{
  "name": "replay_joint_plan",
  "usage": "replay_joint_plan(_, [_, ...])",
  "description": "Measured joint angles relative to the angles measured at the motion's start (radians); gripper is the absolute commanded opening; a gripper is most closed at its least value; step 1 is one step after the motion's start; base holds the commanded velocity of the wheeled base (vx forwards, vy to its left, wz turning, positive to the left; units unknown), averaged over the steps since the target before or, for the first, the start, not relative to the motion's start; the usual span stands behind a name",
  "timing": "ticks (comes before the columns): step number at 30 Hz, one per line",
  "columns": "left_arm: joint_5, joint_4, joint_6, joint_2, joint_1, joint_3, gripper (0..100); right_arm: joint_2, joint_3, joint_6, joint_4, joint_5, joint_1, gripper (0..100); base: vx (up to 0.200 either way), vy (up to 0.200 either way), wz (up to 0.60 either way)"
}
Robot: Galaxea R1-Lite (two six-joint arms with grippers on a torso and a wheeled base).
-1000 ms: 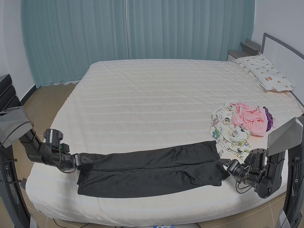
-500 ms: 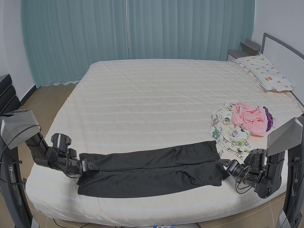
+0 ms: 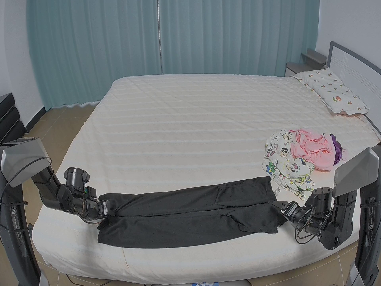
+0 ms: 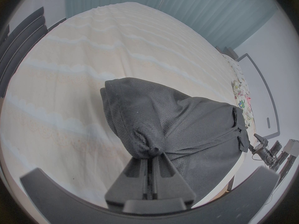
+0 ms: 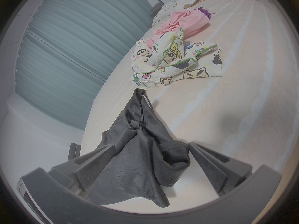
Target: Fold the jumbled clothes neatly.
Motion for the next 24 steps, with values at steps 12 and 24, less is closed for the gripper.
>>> replay_joint_plan(12, [-0.002,-0.003,0.0,-0.003,0.004,0.005,0,0.0,0.002,0.0,0.0,-0.001,0.001,100,-0.15,0.0,0.0])
replay_joint_plan(24, [0.006,-0.097,-0.075,0.004,0.004,-0.004,0,0.0,0.001,0.0,0.0,-0.001,0.0,100,0.0,0.0,0.0])
